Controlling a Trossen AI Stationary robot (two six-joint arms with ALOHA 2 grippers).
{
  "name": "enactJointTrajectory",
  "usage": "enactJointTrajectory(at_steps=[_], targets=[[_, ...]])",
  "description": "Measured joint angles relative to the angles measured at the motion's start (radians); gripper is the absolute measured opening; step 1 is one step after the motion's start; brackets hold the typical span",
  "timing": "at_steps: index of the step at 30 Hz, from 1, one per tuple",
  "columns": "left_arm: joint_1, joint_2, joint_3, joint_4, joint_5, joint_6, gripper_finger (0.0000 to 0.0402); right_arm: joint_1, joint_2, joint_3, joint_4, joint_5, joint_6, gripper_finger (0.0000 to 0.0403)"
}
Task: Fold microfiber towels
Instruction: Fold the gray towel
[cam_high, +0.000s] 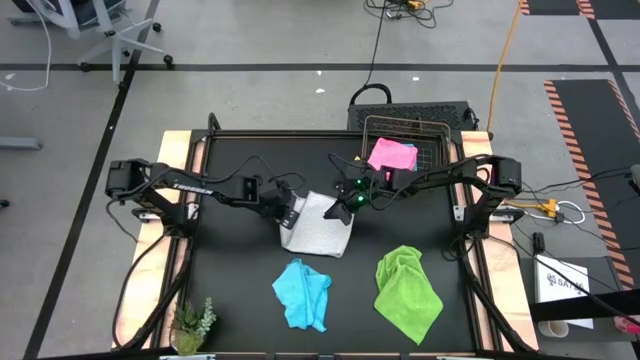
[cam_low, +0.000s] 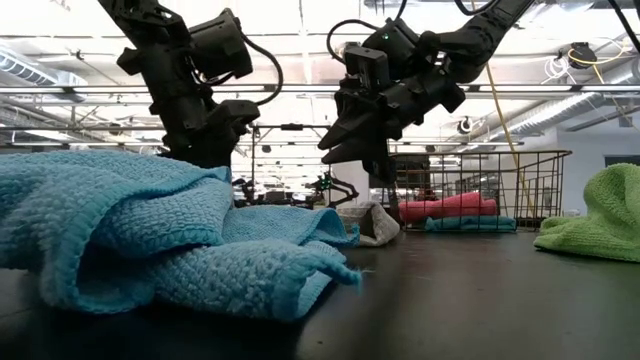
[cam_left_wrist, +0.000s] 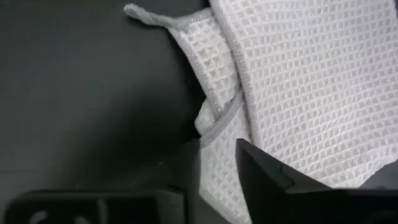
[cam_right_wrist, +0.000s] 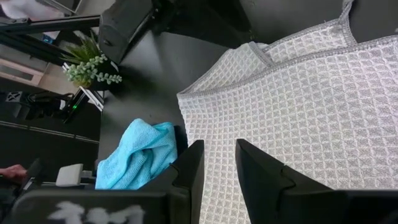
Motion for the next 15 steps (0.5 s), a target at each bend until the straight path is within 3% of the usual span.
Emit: enactJointTrajectory(at_steps=[8,12,15], targets=[[0.004,0.052,-0.003,0.014,0.028,-0.04,0.0176,0.0,0.0,0.0,0.007,0.001,0.0,0.0082],[0.004,0.07,-0.001,0.049,0.038,-0.045,0.0174,0.0,0.0,0.001,0.007,0.001,-0.001,0.0082],[0.004,0.072,0.001,0.058,0.048,-0.07,0.015,0.0,0.0,0.001,0.003,0.002,-0.001,0.0082]])
